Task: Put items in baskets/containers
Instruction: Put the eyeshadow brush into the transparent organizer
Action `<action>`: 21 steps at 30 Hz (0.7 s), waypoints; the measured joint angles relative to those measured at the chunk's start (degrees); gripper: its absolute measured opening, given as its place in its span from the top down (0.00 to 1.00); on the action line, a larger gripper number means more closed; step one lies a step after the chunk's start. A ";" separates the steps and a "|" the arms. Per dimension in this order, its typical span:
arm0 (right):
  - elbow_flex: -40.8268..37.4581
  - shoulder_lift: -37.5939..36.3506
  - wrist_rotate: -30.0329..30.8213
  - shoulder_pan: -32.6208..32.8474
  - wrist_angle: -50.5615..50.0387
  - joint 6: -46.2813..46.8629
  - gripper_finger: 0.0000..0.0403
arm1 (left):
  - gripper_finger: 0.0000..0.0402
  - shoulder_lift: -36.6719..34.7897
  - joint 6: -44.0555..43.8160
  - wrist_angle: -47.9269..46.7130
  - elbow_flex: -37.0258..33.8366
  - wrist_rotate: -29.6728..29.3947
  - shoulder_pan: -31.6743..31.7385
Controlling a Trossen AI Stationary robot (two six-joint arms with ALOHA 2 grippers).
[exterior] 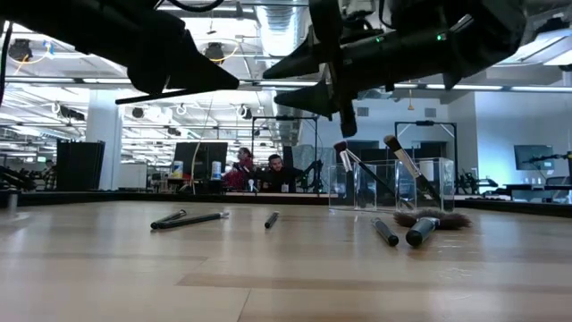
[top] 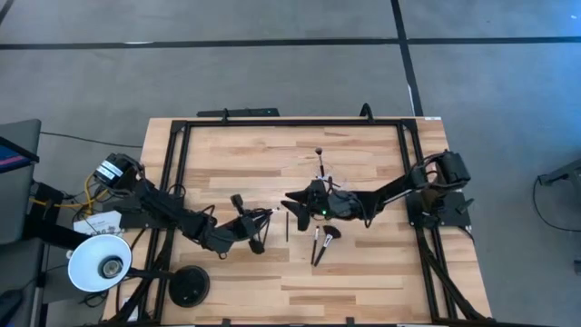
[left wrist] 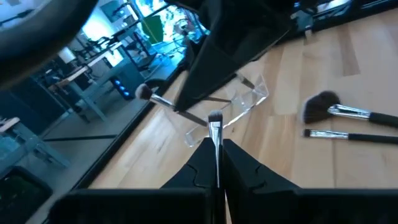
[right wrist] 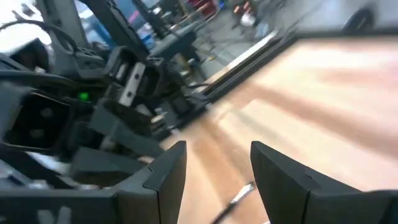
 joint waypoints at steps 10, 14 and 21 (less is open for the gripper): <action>0.99 0.00 -3.43 -0.56 -1.64 5.87 0.59 | 0.97 -0.06 1.39 0.04 -0.02 -0.83 0.33; 2.11 0.00 -3.41 -0.58 -2.62 8.63 0.61 | 0.97 -0.06 2.76 0.23 -0.01 -1.86 0.85; 3.77 0.00 -3.43 -0.78 -5.21 12.24 0.65 | 0.97 -0.09 7.11 1.01 -0.02 -1.89 1.07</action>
